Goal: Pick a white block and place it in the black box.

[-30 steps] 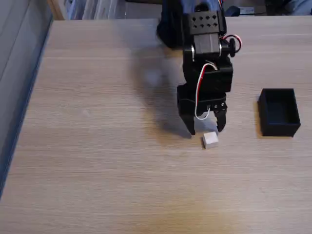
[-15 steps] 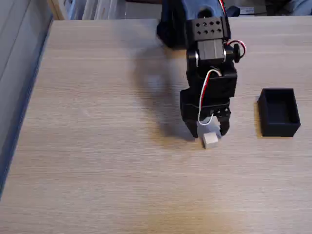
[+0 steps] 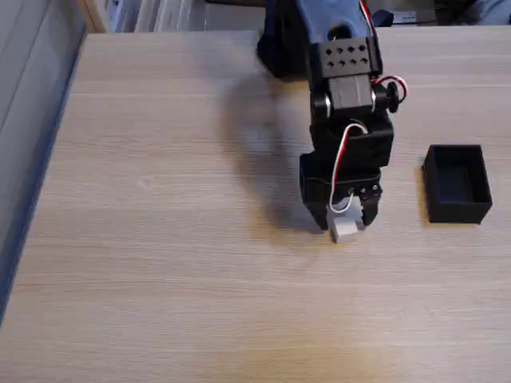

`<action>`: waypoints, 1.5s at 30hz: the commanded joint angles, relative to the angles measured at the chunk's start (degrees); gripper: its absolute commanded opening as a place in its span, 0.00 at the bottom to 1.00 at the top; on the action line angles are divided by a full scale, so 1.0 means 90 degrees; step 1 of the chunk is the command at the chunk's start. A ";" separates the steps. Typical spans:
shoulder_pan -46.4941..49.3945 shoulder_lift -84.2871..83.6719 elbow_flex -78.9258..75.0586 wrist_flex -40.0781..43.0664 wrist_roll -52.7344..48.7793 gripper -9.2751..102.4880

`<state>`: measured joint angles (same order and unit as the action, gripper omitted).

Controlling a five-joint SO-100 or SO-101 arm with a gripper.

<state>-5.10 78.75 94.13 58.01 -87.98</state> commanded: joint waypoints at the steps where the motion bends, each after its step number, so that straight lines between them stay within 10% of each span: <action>1: -0.0049 0.0000 -0.0273 0.0020 -0.0010 0.29; 15: -0.0078 0.0059 -0.0283 0.0059 -0.0117 0.09; 45: -0.2373 0.5859 0.3281 0.0156 -0.0488 0.08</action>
<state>-23.20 129.11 125.16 58.89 -92.64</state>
